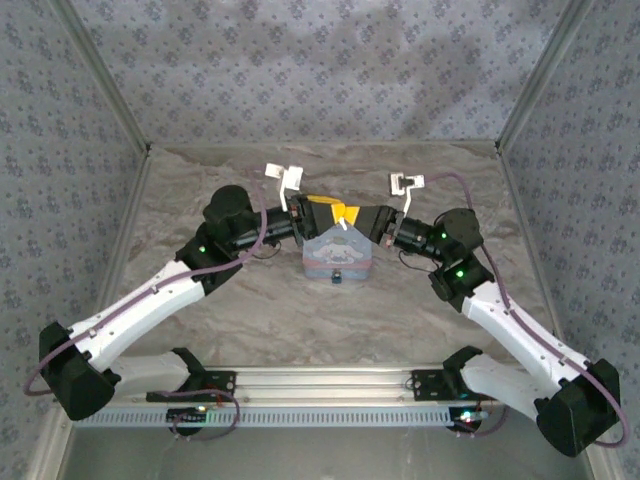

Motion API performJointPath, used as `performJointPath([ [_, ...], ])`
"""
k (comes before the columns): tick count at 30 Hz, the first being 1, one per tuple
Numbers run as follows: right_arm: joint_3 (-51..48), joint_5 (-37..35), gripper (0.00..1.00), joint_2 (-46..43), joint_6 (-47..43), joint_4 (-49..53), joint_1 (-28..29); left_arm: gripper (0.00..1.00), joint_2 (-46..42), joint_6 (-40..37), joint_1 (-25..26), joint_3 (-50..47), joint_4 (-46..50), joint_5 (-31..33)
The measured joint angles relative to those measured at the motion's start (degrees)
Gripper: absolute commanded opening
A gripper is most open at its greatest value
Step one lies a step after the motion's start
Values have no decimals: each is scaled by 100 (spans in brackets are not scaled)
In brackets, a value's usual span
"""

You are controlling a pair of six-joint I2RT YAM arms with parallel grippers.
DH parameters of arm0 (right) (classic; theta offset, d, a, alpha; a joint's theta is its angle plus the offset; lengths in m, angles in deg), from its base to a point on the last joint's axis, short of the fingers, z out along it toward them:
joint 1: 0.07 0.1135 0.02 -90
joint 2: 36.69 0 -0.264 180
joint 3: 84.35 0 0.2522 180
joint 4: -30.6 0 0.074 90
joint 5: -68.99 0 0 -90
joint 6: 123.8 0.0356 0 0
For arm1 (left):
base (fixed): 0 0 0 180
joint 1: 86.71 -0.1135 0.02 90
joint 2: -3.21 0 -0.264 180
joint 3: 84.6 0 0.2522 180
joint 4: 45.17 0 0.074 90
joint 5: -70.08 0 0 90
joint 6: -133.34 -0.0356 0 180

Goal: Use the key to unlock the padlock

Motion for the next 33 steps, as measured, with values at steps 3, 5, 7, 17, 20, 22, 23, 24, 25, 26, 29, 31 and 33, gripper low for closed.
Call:
performJointPath([
  [3,0,-4,0,-44,-31,74,-11,7,0,-2,2,0,9,11],
  [5,0,-4,0,-70,-52,122,-22,9,0,-4,4,0,7,11],
  [7,0,-2,0,-72,-66,153,-22,25,0,-33,4,0,11,13],
  [17,44,0,0,-221,-162,551,-295,76,-136,17,-20,-208,175,337],
  [20,129,0,0,-221,-160,715,-402,83,-328,127,-55,-570,72,337],
  [22,181,0,0,-221,-153,782,-452,86,-431,195,-83,-817,-48,319],
  [23,212,0,0,-221,-142,813,-470,87,-452,236,-92,-922,-149,299],
  [24,243,-2,0,-221,-140,839,-474,90,-457,267,-96,-1001,-243,267],
  [25,278,-2,0,-221,-133,863,-472,93,-457,310,-96,-1095,-378,225],
  [26,310,-2,0,-221,-116,870,-472,94,-457,374,-96,-1185,-535,184],
  [29,407,-4,0,-221,-72,885,-448,96,-446,525,-96,-1320,-909,61],
  [31,452,-31,0,-221,-20,881,-404,96,-385,592,-96,-1322,-1180,-28],
  [33,463,-55,0,-219,59,826,-330,96,-306,658,-96,-1322,-1449,-125],
])
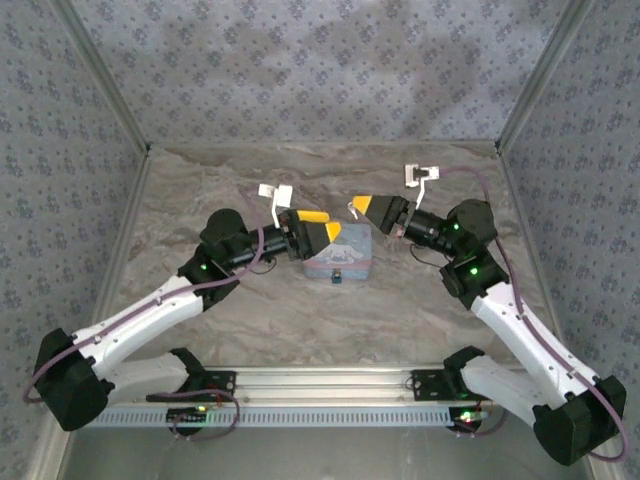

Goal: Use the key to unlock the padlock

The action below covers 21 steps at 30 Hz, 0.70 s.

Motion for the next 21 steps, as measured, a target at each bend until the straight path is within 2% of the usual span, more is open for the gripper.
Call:
performJointPath([
  [6,13,-37,0,170,302,-291,175,96,341,229,4,31,-678,-413],
  [9,48,-44,0,271,391,-365,243,91,415,275,24,68,-769,-538],
  [16,63,-101,0,280,455,-481,256,63,413,343,24,87,-940,-684],
  [21,66,-127,0,280,498,-490,256,55,393,332,24,94,-944,-704],
])
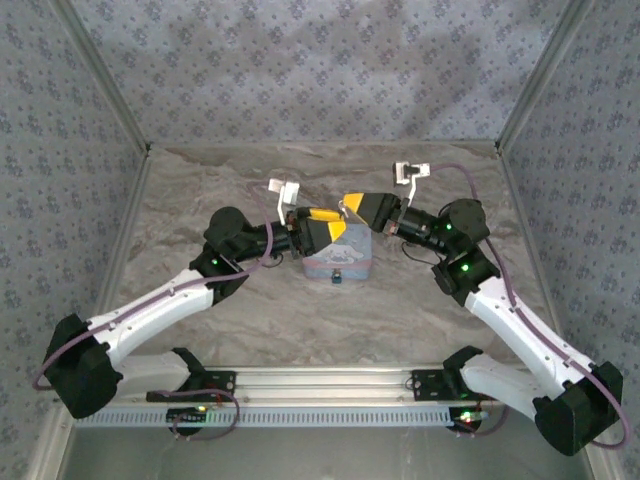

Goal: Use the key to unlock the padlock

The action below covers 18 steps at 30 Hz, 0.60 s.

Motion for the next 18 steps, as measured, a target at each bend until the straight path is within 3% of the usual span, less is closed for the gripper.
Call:
performJointPath([
  [4,-2,-17,0,0,66,-50,0,82,-37,-31,0,0,44,11],
  [6,-2,-17,0,0,122,-142,0,85,-72,-98,0,9,138,35],
  [12,-2,-17,0,0,214,-260,0,84,-52,-136,0,195,166,20],
  [16,-4,-17,0,20,256,-315,0,75,-37,-142,11,372,138,-42],
  [18,-4,-20,0,39,267,-348,0,65,-22,-151,37,411,125,-109],
])
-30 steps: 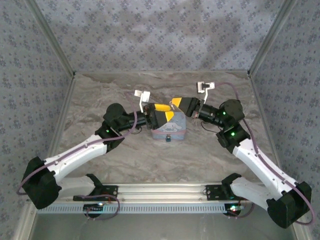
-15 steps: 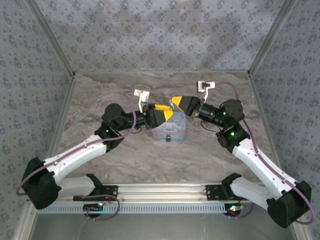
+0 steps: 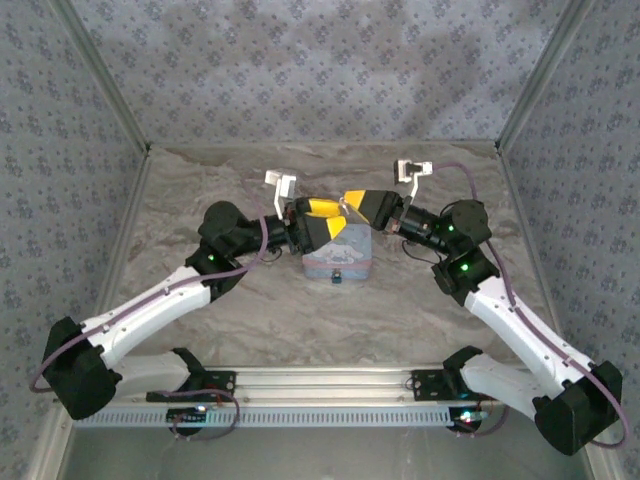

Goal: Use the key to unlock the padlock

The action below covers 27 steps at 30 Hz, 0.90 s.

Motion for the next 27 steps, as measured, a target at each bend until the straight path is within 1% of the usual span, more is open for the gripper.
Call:
performJointPath([
  [1,0,-2,0,7,9,-11,0,62,7,7,13,7,0,-22],
  [4,-11,-42,0,9,33,-50,-7,60,11,9,39,7,2,-46],
  [6,-24,-57,0,9,72,-90,-24,54,11,0,39,7,4,-61],
  [9,-42,-66,0,9,96,-122,-52,44,11,-4,39,7,9,-61],
  [12,-44,-66,0,9,109,-146,-70,40,11,-4,39,7,28,-57],
  [13,-44,-68,0,9,116,-153,-72,37,11,-2,39,7,42,-57],
  [14,-44,-68,0,9,118,-157,-72,31,11,-11,39,7,52,-59],
  [15,-44,-66,0,9,118,-162,-72,28,11,-31,39,7,70,-55],
  [17,-44,-66,0,7,120,-162,-72,16,11,-42,39,7,120,-46],
  [20,-59,-63,0,-4,138,-164,-98,4,11,-81,39,7,225,-22],
  [22,-68,-61,0,-31,138,-168,-107,0,15,-131,37,13,334,13],
  [27,-111,-59,0,-59,138,-162,-133,0,22,-219,39,70,527,28],
])
